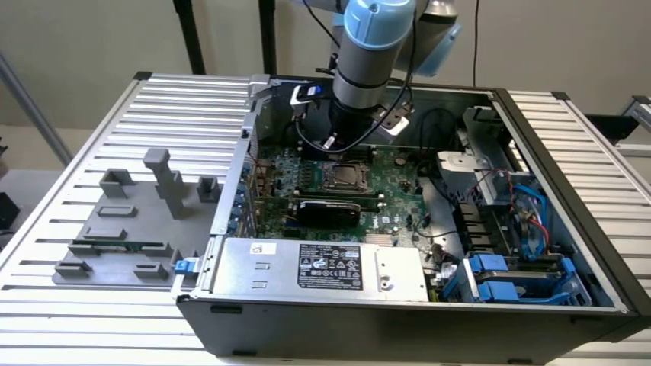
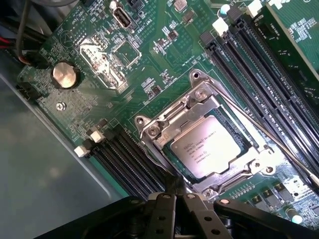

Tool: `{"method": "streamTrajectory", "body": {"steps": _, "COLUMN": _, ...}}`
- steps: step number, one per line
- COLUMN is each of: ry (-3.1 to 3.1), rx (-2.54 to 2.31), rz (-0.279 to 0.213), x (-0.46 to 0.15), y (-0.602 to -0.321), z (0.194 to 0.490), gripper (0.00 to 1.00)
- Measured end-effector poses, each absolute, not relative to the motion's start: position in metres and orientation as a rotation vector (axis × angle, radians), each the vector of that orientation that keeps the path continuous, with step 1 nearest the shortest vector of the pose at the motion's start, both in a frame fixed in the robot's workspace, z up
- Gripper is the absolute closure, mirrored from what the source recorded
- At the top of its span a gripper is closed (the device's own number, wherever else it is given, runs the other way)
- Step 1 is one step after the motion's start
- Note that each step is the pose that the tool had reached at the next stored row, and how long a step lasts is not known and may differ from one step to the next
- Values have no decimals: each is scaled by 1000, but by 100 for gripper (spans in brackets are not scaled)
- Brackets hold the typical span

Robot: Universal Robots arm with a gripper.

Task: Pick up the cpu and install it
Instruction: 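Install the first cpu locking lever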

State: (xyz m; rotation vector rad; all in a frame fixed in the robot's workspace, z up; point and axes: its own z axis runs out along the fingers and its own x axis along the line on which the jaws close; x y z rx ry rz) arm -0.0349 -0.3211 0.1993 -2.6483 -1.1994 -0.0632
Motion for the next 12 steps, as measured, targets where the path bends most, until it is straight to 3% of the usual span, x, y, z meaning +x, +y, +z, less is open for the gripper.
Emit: {"method": "streamTrajectory", "body": {"steps": 12, "ry": -1199, "rx": -2648, "rz": -61, "x": -39, "y": -321, "z": 207, "gripper": 89}}
